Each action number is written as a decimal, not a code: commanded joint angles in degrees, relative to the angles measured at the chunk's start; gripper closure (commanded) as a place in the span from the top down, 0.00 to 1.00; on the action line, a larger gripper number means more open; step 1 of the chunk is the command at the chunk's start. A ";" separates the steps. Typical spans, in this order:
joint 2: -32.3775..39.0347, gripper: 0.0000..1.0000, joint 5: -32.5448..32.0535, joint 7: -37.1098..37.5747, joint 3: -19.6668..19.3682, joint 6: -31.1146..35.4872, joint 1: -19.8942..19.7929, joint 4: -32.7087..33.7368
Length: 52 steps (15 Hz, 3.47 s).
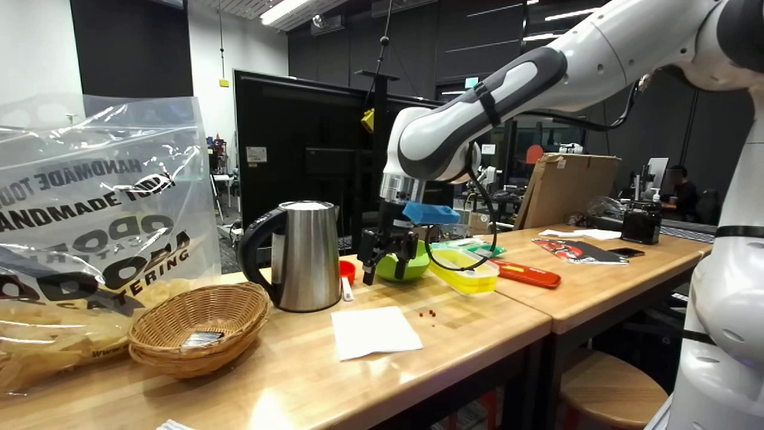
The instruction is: Use the napkin to move the small black objects on the counter to the right.
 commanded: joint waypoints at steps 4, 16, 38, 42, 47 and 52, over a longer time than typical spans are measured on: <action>-3.06 1.00 1.58 4.48 0.73 0.36 1.48 -6.26; -2.92 1.00 -9.81 16.36 2.10 4.16 0.83 -10.39; 3.58 1.00 -11.50 9.05 1.55 7.85 1.63 -4.73; 4.67 1.00 -11.39 8.34 1.53 7.34 1.78 -3.90; 5.69 1.00 -11.13 7.37 1.42 7.32 1.82 -3.43; 6.05 0.77 -11.17 7.22 1.39 7.20 1.84 -3.27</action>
